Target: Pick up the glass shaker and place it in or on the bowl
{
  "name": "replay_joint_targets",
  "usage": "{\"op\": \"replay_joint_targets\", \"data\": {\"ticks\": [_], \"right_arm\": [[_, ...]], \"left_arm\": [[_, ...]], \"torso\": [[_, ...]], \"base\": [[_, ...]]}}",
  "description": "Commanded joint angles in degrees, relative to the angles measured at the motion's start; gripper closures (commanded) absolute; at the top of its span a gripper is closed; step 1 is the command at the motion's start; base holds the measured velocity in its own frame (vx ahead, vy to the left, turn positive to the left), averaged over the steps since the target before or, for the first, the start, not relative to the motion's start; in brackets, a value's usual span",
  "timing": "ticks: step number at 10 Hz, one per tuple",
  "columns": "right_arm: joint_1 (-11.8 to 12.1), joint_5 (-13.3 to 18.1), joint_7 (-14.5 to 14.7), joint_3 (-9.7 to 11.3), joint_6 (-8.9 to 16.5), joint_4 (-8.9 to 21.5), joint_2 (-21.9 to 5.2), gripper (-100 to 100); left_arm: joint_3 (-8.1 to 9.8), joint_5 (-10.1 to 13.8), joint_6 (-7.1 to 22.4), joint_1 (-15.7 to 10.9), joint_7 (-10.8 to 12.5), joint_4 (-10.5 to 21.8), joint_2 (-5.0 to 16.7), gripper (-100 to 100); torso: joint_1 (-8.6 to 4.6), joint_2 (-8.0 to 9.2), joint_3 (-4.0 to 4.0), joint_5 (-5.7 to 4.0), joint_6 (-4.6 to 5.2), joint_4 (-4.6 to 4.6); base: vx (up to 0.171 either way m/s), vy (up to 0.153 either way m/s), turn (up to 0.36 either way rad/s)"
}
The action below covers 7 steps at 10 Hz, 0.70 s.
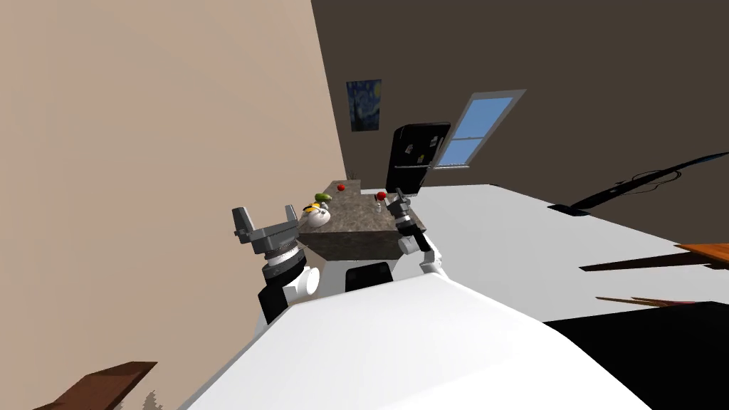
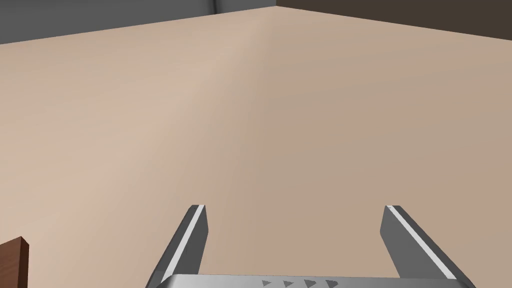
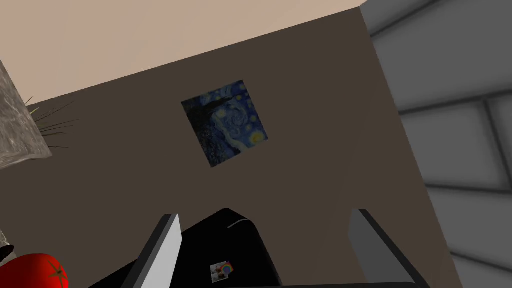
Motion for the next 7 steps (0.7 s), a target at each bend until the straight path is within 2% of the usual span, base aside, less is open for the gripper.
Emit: {"op": "replay_joint_targets", "data": {"ticks": [1, 5, 6, 7], "right_arm": [[-2.54, -2.64, -2.24, 1.49, 2.51, 2.56, -0.39, -100], [-9.17, -9.68, -8.7, 3.36, 8.32, 9.78, -1.61, -100], [-9.17, -9.98, -8.82, 3.36, 8.32, 10.4, -1.61, -100], [-10.78, -11.83, -10.6, 3.58, 9.86, 12.45, -1.83, -100]], "left_arm": [[0.0, 0.0, 0.0, 0.0, 0.0, 0.0, 0.0, 0], [0.0, 0.0, 0.0, 0.0, 0.0, 0.0, 0.0, 0], [0.0, 0.0, 0.0, 0.0, 0.0, 0.0, 0.0, 0], [0.0, 0.0, 0.0, 0.01, 0.0, 0.0, 0.0, 0]], "torso": [[0.0, 0.0, 0.0, 0.0, 0.0, 0.0], [0.02, 0.09, 0.05, 0.01, 0.0, 0.01], [-0.01, 0.05, 0.03, 0.0, 0.0, 0.01], [0.16, -0.1, -0.05, 0.02, 0.03, -0.02]], "base": [[-0.071, -0.176, 0.136], [-0.086, -0.177, 0.159], [-0.043, -0.137, 0.049], [-0.043, -0.102, 0.099]]}}
